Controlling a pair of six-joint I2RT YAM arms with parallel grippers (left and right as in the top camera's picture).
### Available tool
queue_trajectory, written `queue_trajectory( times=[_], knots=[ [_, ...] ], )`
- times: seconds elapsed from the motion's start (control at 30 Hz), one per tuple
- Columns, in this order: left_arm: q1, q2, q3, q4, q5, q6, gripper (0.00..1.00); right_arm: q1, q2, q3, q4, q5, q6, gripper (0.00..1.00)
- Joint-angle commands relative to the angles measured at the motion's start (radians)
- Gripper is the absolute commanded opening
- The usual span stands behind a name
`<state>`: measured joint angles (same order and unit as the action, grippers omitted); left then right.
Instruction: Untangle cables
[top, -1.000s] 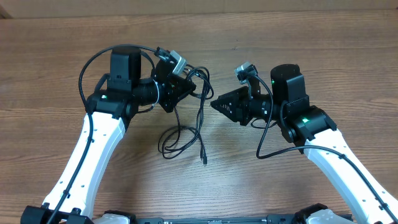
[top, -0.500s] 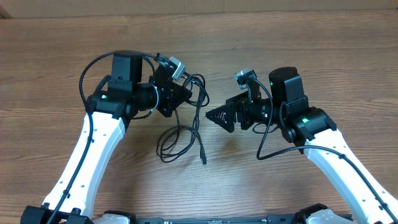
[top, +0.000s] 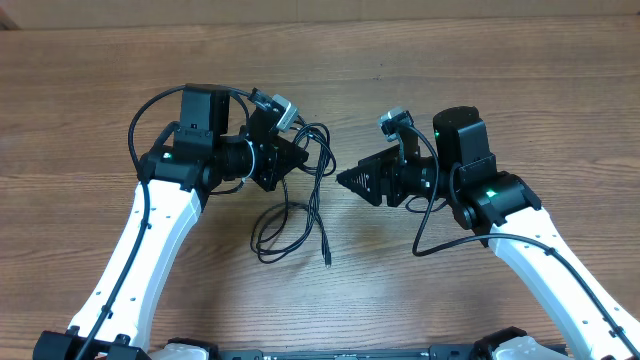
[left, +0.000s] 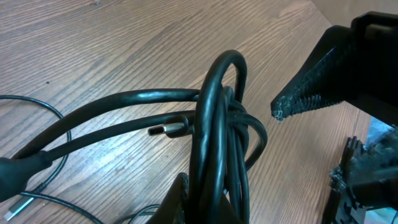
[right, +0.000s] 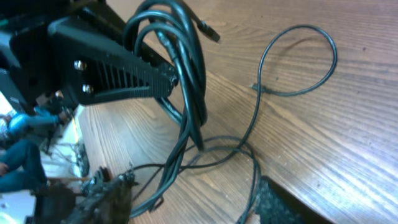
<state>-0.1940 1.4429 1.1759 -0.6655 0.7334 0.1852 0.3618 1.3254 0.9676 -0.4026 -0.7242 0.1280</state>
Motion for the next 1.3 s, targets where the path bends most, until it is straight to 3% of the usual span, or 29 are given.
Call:
queue_trajectory(
  times=[0.0,0.33,0.6,0.7,0.73,1.27],
  knots=[
    [-0.003,-0.01,0.016,-0.001,0.044,-0.007,0.04,0.003,0.006,-0.002,0.008,0.018,-0.006,0.59],
    [-0.08,-0.01,0.016,-0.005,0.042,-0.006,0.04,0.003,0.006,-0.002,0.011,0.017,-0.006,0.53],
    [-0.104,-0.01,0.016,-0.003,-0.035,-0.01,0.04,0.003,0.006,-0.002,0.011,0.017,-0.006,0.28],
    [-0.104,-0.01,0.016,-0.004,-0.035,-0.01,0.04,0.003,0.006,-0.002,0.005,0.017,-0.006,0.07],
    [-0.104,-0.01,0.016,-0.004,-0.035,-0.01,0.05,0.003,0.006,-0.002,0.003,0.017,-0.006,0.04],
    [-0.104,-0.01,0.016,0.059,-0.035,-0.141,0.05,0.003,0.006,-0.002,-0.044,0.017,-0.006,0.04]
  ],
)
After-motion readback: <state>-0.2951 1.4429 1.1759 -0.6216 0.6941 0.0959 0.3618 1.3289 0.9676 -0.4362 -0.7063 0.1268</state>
